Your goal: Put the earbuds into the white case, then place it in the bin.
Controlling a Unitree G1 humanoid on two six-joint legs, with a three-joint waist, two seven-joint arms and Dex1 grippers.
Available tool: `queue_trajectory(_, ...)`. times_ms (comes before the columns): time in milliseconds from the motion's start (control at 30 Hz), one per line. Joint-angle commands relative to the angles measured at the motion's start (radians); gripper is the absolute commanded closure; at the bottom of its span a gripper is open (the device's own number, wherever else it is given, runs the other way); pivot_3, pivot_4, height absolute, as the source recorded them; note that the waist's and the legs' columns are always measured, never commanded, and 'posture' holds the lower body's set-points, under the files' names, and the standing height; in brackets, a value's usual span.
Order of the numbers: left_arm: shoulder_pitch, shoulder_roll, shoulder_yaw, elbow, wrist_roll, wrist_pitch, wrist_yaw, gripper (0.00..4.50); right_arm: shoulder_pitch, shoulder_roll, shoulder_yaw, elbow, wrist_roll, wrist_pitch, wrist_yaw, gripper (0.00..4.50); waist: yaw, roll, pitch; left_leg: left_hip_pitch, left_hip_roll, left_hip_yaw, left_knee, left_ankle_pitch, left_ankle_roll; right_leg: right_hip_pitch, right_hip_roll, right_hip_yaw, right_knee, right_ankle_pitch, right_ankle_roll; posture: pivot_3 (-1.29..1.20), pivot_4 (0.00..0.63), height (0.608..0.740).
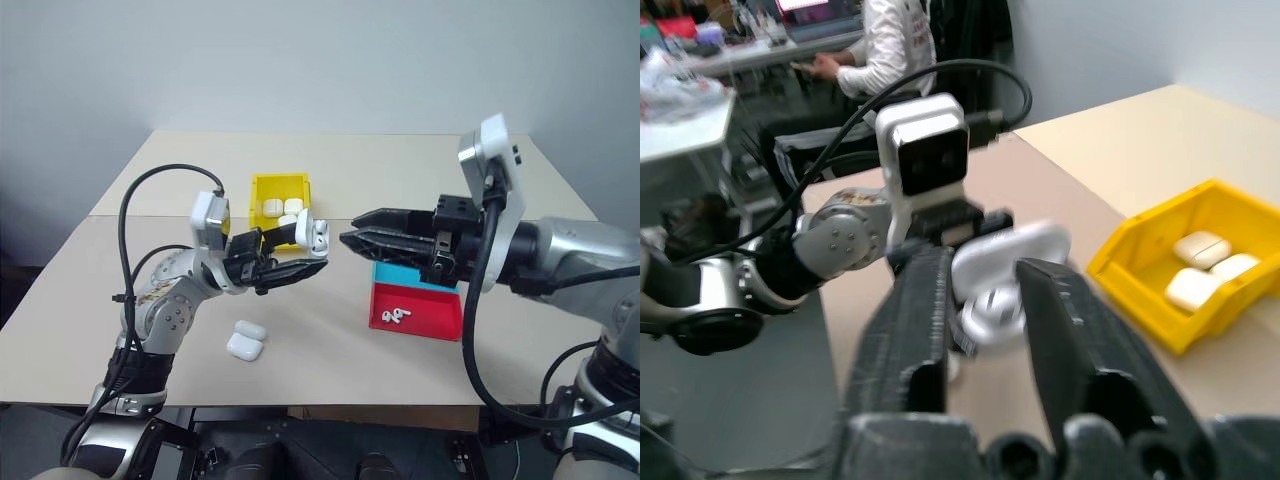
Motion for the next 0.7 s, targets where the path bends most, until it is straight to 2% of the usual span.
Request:
queue_trajectory(33, -0.027, -0.017, -0.023, 0.018, 0.037, -0.028, 0.009, 1.73, -0.162, -0.006, 0.199, 0.059, -0.133, -0.022, 0.047, 4.23, -0.001, 0.000, 0.000, 0.000, 0.000, 0.000, 0.000, 0.000, 0.000, 0.000, 0.000, 0.000, 0.000, 0.000, 0.000, 0.00, 0.150, 0.740)
queue_trajectory(67, -0.038, -0.021, -0.030, 0.028, 0.049, -0.024, 0.017, 1.73, -0.209, -0.001, 0.272, 0.072, -0.183, -0.028, 0.075, 4.45, -0.002, 0.000, 0.000, 0.000, 0.000, 0.001, 0.000, 0.000, 0.000, -0.001, 0.000, 0.001, 0.000, 0.000, 0.000, 0.00, 0.150, 0.740)
queue_trajectory(233, -0.071, -0.034, -0.042, 0.067, 0.090, -0.036, 0.028, 1.73, -0.366, 0.006, 0.581, 0.113, -0.450, -0.102, 0.204, 4.45, 0.005, 0.000, 0.000, -0.002, 0.000, 0.001, 0.000, -0.001, 0.001, -0.003, -0.001, 0.000, -0.001, 0.000, 0.000, 0.00, 0.150, 0.740)
queue_trajectory(333, -0.066, -0.041, -0.035, 0.056, 0.091, -0.045, 0.034, 1.73, -0.407, 0.008, 0.685, 0.136, -0.570, -0.152, 0.271, 4.45, 0.008, 0.000, 0.000, -0.009, 0.000, 0.000, 0.002, -0.001, 0.001, -0.008, -0.001, -0.001, 0.000, 0.000, 0.000, 0.00, 0.150, 0.740)
queue_trajectory(500, -0.032, -0.034, -0.010, 0.003, 0.082, -0.051, 0.063, 1.73, -0.360, -0.062, 0.696, 0.138, -0.663, -0.209, 0.391, 4.45, 0.016, 0.000, 0.000, -0.016, 0.000, -0.001, 0.004, -0.001, 0.001, -0.014, -0.001, -0.002, 0.001, 0.000, 0.000, 0.00, 0.150, 0.740)
queue_trajectory(600, -0.007, -0.026, 0.014, -0.030, 0.070, -0.050, 0.090, 1.73, -0.318, -0.094, 0.648, 0.141, -0.675, -0.208, 0.420, 4.45, 0.018, 0.000, 0.000, -0.016, 0.000, 0.000, 0.004, -0.001, 0.001, -0.014, -0.001, -0.001, 0.001, 0.000, 0.000, 0.00, 0.150, 0.740)
queue_trajectory(700, 0.018, -0.022, 0.042, -0.061, 0.076, -0.050, 0.152, 1.73, -0.253, -0.071, 0.533, 0.158, -0.670, -0.214, 0.371, 4.45, 0.017, 0.000, 0.000, -0.016, 0.000, -0.001, 0.004, -0.001, 0.001, -0.014, 0.000, -0.001, 0.002, 0.000, 0.000, 0.00, 0.150, 0.740)
